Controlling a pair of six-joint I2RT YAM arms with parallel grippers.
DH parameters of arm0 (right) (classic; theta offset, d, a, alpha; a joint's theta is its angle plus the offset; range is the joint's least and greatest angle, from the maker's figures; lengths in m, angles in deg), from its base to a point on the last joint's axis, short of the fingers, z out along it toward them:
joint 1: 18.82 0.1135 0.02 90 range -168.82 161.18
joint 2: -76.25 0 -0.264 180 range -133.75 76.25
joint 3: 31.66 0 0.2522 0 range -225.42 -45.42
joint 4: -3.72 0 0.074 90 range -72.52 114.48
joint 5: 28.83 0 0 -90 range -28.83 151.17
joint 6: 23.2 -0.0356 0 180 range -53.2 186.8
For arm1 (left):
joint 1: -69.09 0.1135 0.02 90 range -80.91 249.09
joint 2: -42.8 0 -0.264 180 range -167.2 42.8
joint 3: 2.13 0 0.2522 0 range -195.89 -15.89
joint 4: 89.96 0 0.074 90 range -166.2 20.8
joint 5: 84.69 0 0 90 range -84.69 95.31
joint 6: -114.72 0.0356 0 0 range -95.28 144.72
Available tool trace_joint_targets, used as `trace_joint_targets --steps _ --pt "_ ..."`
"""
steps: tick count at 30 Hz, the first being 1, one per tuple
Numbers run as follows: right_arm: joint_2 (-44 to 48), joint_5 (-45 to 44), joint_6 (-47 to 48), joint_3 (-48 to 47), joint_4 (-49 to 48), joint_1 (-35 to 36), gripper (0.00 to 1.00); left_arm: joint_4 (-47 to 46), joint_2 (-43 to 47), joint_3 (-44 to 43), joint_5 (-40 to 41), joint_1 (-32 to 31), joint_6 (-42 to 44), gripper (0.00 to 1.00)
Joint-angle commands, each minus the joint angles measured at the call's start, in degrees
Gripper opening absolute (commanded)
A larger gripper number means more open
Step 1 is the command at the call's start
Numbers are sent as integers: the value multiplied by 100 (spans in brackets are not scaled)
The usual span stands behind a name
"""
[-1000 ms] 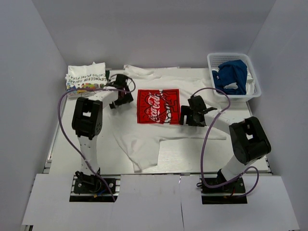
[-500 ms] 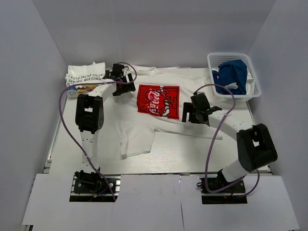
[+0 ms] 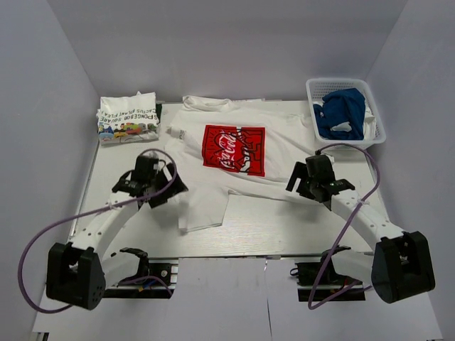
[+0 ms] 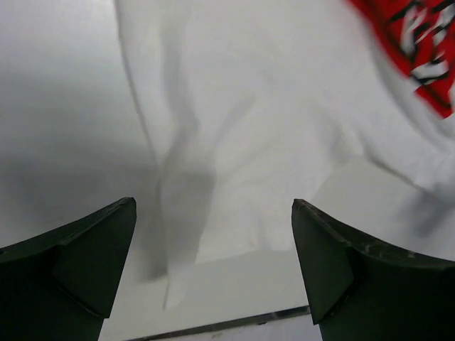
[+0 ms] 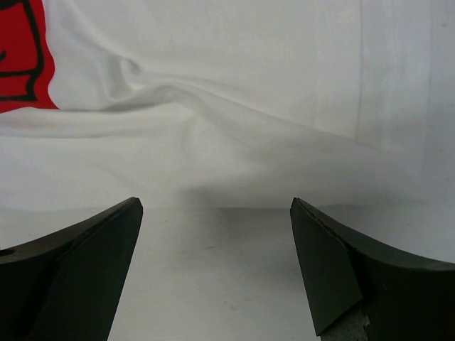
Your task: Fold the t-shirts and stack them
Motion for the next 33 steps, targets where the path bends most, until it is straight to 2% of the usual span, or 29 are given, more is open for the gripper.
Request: trace_joint_targets --steps 1,3,7,10,11,13,14,16,17,21,29,32,33 --pt "327 -7 -64 58 225 -123 90 281 625 888 -445 -90 -471 100" --pt "389 -43 -64 119 279 -193 90 282 1092 1241 -656 -142 -620 100" --pt "539 10 -55 304 314 -360 90 -331 1251 2023 -1147 -248 -753 100" --pt "583 10 -152 409 305 -465 90 -562 1251 2227 -1351 -301 -858 88" --pt "574 45 -187 427 288 -474 90 -510 1173 2227 -1220 -353 -859 74" --pt "548 45 -196 471 288 -571 90 -369 1120 2227 -1070 -354 -859 54" --pt "557 -7 -196 480 314 -597 90 -317 1120 2167 -1069 -354 -806 29" --pt "539 -139 -187 471 428 -702 90 -185 1189 2166 -912 -406 -806 6" --pt "591 -183 -178 471 463 -764 90 -10 1260 2105 -842 -406 -858 0" --pt "759 -421 -187 576 604 -966 90 299 1313 2043 -569 -406 -859 0" --pt "1040 -184 -187 884 762 -1564 90 474 1304 2280 -1149 -406 -859 0" --pt "1049 79 -301 1086 483 -1713 90 703 1549 2350 -1236 -406 -911 0" --pt "1032 376 -327 1182 411 -1783 90 703 1733 2350 -1497 -406 -911 0"
